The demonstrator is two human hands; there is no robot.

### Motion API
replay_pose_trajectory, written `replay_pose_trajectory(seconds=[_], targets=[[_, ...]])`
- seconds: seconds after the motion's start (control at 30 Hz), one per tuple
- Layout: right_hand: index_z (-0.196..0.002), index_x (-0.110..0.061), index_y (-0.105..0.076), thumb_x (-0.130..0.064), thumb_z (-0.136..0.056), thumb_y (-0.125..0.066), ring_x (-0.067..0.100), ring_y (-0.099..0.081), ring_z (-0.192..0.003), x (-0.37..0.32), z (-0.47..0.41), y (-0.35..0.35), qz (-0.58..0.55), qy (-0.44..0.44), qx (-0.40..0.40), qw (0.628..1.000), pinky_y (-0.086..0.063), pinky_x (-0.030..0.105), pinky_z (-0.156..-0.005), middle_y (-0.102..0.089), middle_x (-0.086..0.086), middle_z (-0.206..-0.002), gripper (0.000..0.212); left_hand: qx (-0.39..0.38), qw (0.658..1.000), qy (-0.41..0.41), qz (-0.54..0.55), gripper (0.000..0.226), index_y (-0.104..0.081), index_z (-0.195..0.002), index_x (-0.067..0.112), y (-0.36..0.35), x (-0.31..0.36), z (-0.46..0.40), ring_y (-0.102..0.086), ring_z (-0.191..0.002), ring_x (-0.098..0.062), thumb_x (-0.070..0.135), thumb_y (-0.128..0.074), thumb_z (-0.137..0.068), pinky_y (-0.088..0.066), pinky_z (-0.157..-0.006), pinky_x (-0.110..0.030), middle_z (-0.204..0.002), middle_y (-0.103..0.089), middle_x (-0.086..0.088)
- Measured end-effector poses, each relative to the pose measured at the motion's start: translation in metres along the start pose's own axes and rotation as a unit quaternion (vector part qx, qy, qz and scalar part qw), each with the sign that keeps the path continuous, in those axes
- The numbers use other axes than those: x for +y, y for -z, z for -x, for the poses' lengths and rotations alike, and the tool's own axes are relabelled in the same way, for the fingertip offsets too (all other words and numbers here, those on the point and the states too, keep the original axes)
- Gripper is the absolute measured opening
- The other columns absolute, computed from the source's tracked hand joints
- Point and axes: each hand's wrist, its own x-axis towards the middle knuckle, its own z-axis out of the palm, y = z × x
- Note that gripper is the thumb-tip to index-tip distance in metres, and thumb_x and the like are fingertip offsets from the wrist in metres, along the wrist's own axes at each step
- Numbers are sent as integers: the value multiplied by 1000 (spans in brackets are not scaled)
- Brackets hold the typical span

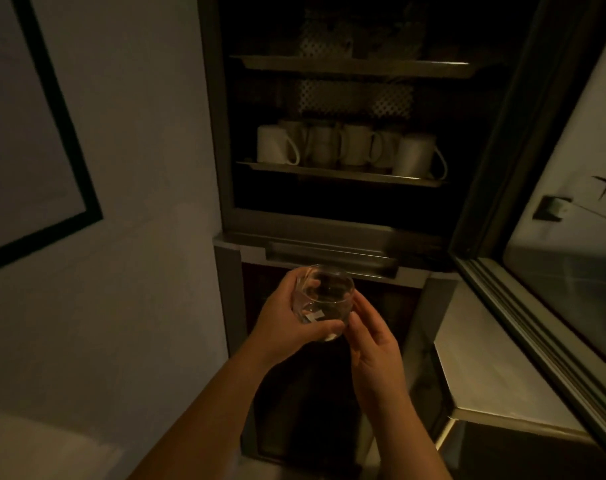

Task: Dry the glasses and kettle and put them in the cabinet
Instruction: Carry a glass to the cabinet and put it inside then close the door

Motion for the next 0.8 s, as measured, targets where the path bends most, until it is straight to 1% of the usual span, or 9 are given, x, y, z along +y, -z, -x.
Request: replay_pose_trajectory(seconds=[0.13, 0.23, 0.33, 0.43, 0.5, 0.57, 0.63, 0.73, 0.8], targets=[[-124, -36, -57, -35, -81, -56, 7, -58, -115, -10, -14, -4, 18, 15, -2, 1000, -48, 31, -92, -64, -13, -122, 43, -6, 1000, -8, 12, 81, -42, -131, 35, 5, 3, -18, -56, -113, 0, 16, -86, -66, -48, -80, -9, -125, -56, 12], [-122, -36, -56, -30, -83, -56, 5, -60, -111, -13, -30, -1, 23, 25, -7, 999, -50, 28, -86, -65, -15, -119, 40, -13, 1000, -16, 20, 80, -42, -134, 32, 4, 2, -33, -57, -114, -3, 18, -85, -67, -49, -79, -10, -126, -56, 12], [-121, -38, -57, -21, -90, -54, 4, -60, -110, -15, -50, 5, 30, 44, -11, 999, -51, 28, -85, -64, -15, -120, 35, -11, 999, -26, 22, 82, -41, -137, 27, 2, 1, -53, -55, -113, 3, 17, -85, -68, -48, -80, -8, -124, -55, 15], [-126, -35, -56, -21, -91, -55, 4, -60, -111, -17, -75, 10, 31, 60, -16, 998, -54, 25, -82, -63, -13, -123, 38, -16, 999, -35, 30, 80, -42, -134, 28, 0, 2, -78, -54, -110, 10, 15, -84, -68, -47, -79, -6, -123, -54, 17], [-126, -36, -55, -21, -91, -56, 5, -58, -113, -18, -94, 12, 36, 77, -6, 996, -53, 26, -86, -62, -13, -124, 38, -19, 998, -42, 32, 79, -43, -133, 27, -1, 5, -99, -54, -108, 12, 14, -85, -67, -47, -80, -7, -122, -55, 16], [-125, -40, -54, -23, -91, -56, 3, -56, -115, -21, -115, 15, 48, 97, 2, 994, -52, 25, -88, -60, -15, -126, 38, -21, 998, -51, 28, 79, -44, -132, 27, -5, 10, -121, -56, -108, 9, 15, -85, -66, -48, -81, -10, -122, -57, 15], [-126, -41, -52, -24, -92, -56, 0, -55, -116, -26, -135, 19, 59, 116, 6, 991, -51, 17, -83, -58, -17, -127, 39, -24, 998, -60, 24, 78, -45, -129, 32, -9, 17, -143, -58, -108, 6, 18, -86, -64, -51, -82, -15, -120, -58, 14], [-132, -39, -48, -24, -91, -57, -2, -53, -116, -37, -161, 26, 75, 142, 2, 987, -51, 19, -88, -56, -18, -129, 44, -31, 997, -73, 14, 79, -45, -126, 39, -12, 24, -172, -59, -113, -5, 26, -87, -61, -54, -90, -30, -124, -57, 12], [-136, -40, -43, -26, -87, -60, -6, -51, -118, -42, -173, 29, 91, 165, -5, 982, -49, 16, -89, -52, -19, -131, 54, -34, 996, -79, 11, 79, -46, -127, 39, -11, 28, -187, -59, -114, -8, 28, -88, -61, -54, -92, -37, -126, -57, 10]])
